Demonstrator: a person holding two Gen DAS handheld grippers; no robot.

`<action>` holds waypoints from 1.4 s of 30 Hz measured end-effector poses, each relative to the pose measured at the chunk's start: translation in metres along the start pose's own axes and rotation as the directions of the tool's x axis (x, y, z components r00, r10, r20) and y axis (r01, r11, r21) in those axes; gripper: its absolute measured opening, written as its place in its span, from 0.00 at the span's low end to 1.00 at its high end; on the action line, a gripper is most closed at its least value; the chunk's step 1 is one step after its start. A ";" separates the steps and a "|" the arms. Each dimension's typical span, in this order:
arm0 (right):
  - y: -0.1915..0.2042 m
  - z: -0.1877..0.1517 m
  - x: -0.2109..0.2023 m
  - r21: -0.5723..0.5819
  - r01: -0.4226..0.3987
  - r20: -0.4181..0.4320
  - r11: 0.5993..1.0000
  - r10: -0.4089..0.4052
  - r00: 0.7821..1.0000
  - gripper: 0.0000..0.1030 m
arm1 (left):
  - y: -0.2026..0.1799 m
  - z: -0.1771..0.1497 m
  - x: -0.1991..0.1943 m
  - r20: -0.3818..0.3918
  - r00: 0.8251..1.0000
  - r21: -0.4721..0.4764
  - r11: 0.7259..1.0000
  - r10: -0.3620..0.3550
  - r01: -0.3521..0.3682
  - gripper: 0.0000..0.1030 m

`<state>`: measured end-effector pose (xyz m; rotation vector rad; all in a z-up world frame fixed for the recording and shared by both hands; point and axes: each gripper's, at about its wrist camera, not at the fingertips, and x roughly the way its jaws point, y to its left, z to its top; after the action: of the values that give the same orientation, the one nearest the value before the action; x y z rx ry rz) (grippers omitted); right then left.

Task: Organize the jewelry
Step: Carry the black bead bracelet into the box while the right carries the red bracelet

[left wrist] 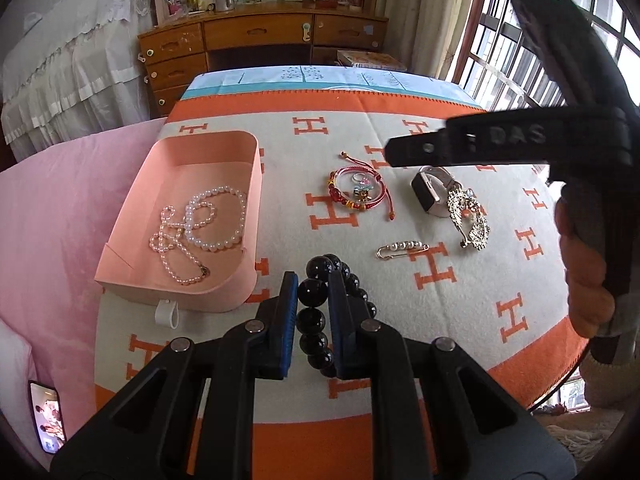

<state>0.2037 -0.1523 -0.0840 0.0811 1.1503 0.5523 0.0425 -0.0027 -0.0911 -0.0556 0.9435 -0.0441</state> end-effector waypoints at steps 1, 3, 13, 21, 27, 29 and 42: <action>0.002 0.010 0.009 0.013 -0.008 -0.024 1.000 0.008 1.000 0.45 | 0.001 0.001 -0.003 0.004 1.000 -0.001 1.000 -0.005 0.005 0.12; 0.006 0.026 0.026 0.032 -0.009 -0.056 0.999 0.011 0.998 0.43 | 0.004 0.004 -0.004 0.008 1.000 -0.005 1.000 -0.016 0.016 0.12; 0.007 0.061 0.106 0.096 0.072 -0.217 0.993 -0.049 0.975 0.31 | 0.016 0.008 -0.021 0.032 0.997 -0.031 0.997 -0.074 0.075 0.12; 0.015 0.070 0.143 0.090 0.129 -0.294 0.988 -0.097 0.951 0.17 | 0.024 0.008 -0.022 0.021 0.995 -0.070 0.992 -0.102 0.103 0.12; 0.015 0.072 0.147 0.113 0.131 -0.278 0.985 -0.096 0.956 0.12 | 0.028 0.010 -0.023 0.021 0.994 -0.082 0.990 -0.112 0.113 0.12; 0.013 0.071 0.139 0.126 0.122 -0.266 0.984 -0.085 0.960 0.12 | 0.030 0.011 -0.025 0.025 0.993 -0.084 0.990 -0.114 0.116 0.12; 0.044 0.089 0.063 0.072 -0.011 -0.123 0.997 0.019 0.992 0.12 | 0.052 0.045 -0.054 0.101 0.986 -0.123 0.982 -0.134 0.146 0.12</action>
<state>0.2846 -0.0664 -0.0849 0.1185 1.2917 0.5353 0.0478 0.0537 -0.0247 -0.2430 0.8481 -0.1092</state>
